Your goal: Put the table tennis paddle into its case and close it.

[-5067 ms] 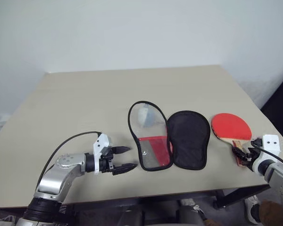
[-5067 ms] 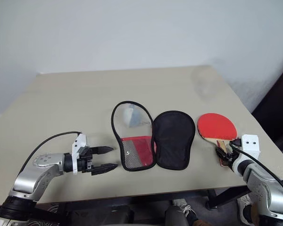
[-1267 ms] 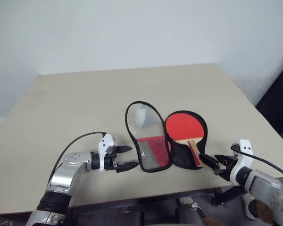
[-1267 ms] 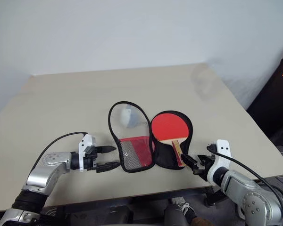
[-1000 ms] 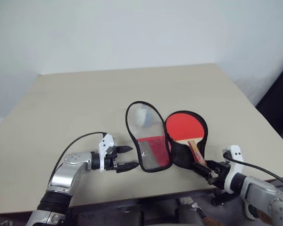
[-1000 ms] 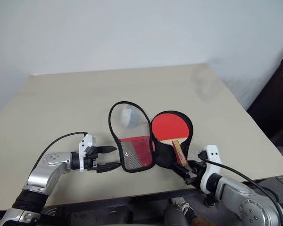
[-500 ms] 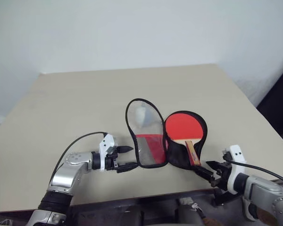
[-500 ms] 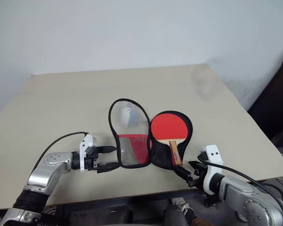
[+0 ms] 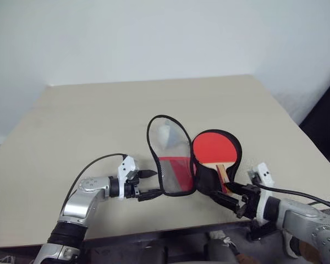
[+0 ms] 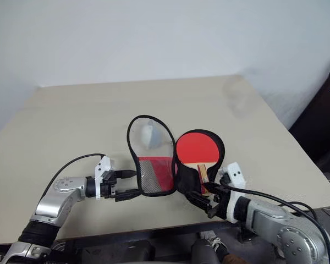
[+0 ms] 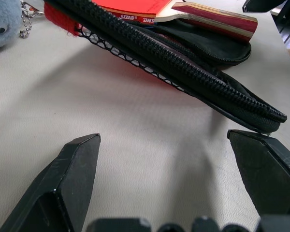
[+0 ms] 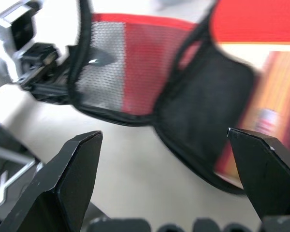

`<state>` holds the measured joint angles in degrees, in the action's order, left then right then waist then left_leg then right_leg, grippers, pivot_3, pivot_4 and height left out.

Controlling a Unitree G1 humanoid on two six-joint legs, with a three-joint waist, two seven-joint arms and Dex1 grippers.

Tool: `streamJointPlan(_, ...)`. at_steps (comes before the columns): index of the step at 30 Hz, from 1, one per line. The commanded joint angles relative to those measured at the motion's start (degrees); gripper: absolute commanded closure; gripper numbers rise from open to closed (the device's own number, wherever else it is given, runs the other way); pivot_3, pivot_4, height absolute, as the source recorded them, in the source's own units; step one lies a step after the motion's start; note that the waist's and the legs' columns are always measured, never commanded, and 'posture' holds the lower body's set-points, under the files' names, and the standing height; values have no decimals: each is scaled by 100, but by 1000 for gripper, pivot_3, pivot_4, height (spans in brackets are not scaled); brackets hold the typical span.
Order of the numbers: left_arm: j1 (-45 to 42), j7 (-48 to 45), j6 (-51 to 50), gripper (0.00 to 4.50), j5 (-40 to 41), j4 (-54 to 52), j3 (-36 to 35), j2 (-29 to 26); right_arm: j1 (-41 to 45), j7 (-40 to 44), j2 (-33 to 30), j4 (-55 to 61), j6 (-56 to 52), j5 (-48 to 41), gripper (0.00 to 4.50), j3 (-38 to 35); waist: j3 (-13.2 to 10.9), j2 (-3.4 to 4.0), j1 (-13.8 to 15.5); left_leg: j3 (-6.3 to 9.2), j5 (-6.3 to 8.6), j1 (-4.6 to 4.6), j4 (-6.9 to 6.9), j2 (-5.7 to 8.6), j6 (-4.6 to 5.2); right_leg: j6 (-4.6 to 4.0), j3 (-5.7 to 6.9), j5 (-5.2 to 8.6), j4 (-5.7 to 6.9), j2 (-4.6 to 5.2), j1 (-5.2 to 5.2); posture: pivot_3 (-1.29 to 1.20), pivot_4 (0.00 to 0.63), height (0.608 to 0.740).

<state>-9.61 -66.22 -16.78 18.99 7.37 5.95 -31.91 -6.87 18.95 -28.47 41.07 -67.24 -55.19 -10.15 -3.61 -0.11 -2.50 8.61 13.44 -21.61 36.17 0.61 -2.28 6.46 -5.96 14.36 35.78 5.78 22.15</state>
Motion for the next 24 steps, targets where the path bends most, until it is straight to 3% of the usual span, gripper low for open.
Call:
streamJointPlan(1, -98, -1, 52, 0, -18, -13, 1, -4, 96, -54, 9, 35, 147, -117, 24, -41, 0, 0, -3, 0, 0, 0, 0, 0, 0, 0, 0, 0, 0, 0, 0, 0, 0, 740)
streamJointPlan(9, 10, 18, 68, 0, -15, -64, -3, 5, -229, 12, -323, -7, 163, -397, 24, -773, 1, -1, -2, 0, 0, 2, 2, 0, 0, 0, 0, 0, 1, -1, -2, 0, 0, 740)
streamJointPlan(20, 77, 44, 58, 0, 5, -121, 4, 17, -116, -153, -160, -6, 118, -520, 24, -72, 2, -1, -2, 0, 0, 5, 3, 0, 0, 0, 0, 0, 1, -1, -6, 0, 0, 740)
streamJointPlan(24, 41, 42, 33, 0, 22, -102, -41, -23, -61, -215, -242, -69, 165, -503, 24, -190, 2, -1, -3, 0, 0, 5, 3, 0, 0, 0, 0, 0, 1, -1, -6, 0, 0, 740)
